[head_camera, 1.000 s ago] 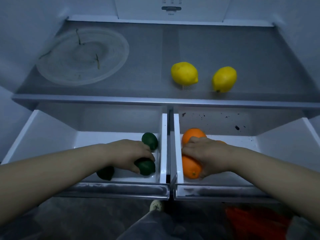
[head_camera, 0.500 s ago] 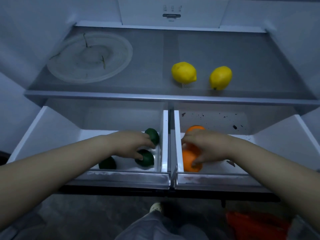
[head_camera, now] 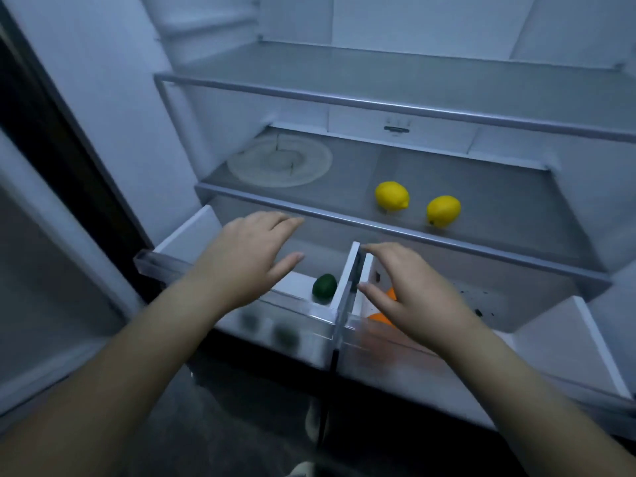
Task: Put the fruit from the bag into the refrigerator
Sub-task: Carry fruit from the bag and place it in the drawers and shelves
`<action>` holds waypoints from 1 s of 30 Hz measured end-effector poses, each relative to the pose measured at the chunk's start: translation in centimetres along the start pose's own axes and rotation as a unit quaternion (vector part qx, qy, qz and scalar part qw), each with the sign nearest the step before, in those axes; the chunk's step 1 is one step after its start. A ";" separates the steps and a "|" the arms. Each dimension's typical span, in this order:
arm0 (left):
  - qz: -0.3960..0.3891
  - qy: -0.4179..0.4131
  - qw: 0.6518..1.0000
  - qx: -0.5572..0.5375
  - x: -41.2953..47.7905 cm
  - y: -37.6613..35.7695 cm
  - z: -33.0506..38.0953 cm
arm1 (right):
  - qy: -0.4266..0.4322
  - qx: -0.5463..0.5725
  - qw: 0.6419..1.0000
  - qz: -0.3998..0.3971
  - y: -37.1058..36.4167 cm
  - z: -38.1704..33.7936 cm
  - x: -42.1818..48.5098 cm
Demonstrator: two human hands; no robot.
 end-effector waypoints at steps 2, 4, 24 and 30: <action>0.041 0.029 0.999 0.006 -2.8 2.1 2.4 | 0.024 0.001 0.999 0.023 0.8 -1.6 -1.1; 0.063 0.056 0.996 0.016 -5.4 3.5 4.8 | 0.051 0.003 0.998 0.037 1.4 -3.0 -2.3; 0.043 0.411 0.893 0.179 -39.8 21.5 4.5 | 0.417 0.071 0.905 -0.036 -0.2 -37.5 -7.8; 0.043 0.505 0.845 0.170 -55.9 27.3 1.9 | 0.525 0.116 0.837 -0.096 -2.7 -53.7 -11.9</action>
Point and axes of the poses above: each hand's wrist, its own x-axis towards the middle knuckle, its own y-axis out of the back of the hand, z = x × y, the point moved 3 cm from there along x, towards the middle knuckle, and after that the axes turned 5 degrees about -z, right-handed, at the moved point
